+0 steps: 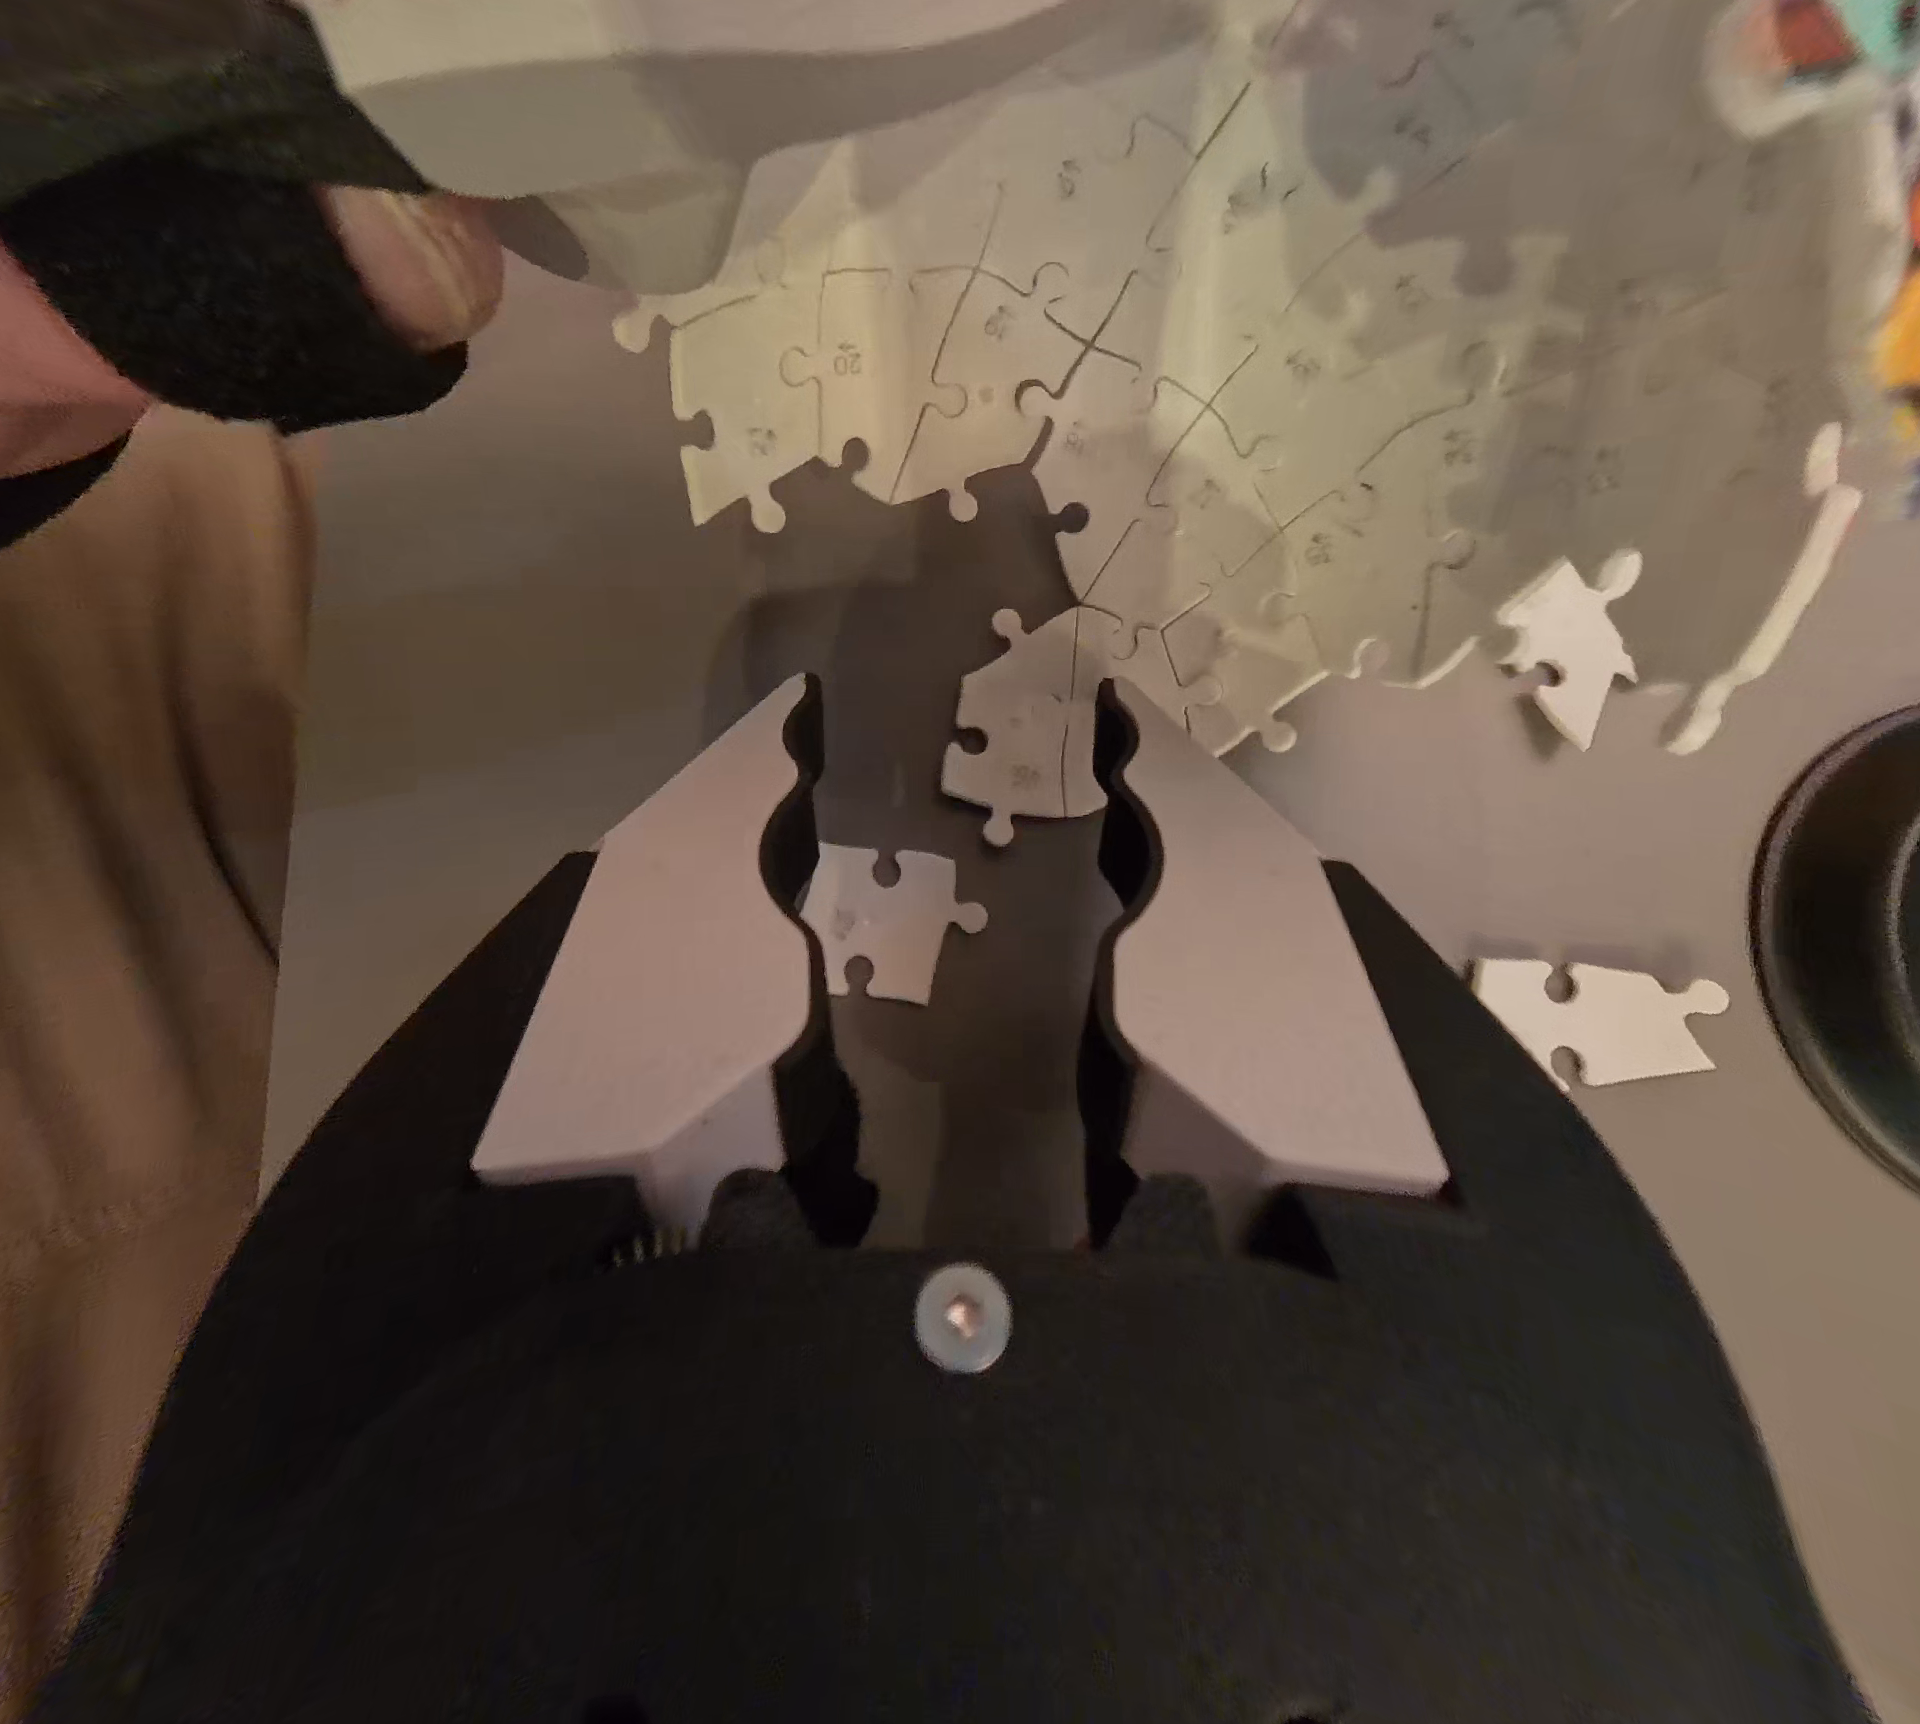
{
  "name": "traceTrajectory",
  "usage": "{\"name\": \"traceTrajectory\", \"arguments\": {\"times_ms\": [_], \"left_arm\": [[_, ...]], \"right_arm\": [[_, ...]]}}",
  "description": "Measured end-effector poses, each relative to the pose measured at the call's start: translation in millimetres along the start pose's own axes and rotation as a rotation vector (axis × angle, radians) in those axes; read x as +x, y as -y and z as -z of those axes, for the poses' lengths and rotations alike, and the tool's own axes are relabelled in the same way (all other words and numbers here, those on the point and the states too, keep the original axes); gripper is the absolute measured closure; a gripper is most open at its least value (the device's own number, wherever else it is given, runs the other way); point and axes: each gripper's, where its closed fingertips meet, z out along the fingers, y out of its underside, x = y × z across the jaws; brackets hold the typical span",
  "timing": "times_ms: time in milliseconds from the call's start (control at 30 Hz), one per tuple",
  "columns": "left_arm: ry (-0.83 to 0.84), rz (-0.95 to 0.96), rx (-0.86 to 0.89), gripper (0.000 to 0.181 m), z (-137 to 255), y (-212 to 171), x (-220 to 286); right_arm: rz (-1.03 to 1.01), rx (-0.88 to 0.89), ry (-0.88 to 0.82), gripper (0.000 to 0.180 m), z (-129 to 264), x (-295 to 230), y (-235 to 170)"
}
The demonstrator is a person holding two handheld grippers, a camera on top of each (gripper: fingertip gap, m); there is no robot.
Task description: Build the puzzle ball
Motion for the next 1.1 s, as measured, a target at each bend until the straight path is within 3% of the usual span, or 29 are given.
{"name": "traceTrajectory", "arguments": {"times_ms": [400, 633, 1100], "left_arm": [[0.011, 0.012, 0.007, 0.158, 1.6, -1.9, -3.5], [0.040, 0.042, 0.012, 0.170, 2.1, -3.5, -9.4], [0.032, 0.140, -0.012, 0.172, 0.5, -12.1, -19.1]], "right_arm": [[0.088, 0.020, -0.028, 0.128, -6.4, -3.1, 4.3], [0.108, 0.019, -0.025, 0.126, -2.1, -7.5, 5.3], [0.093, 0.104, -0.009, 0.124, 32.7, -11.3, 21.1]]}}
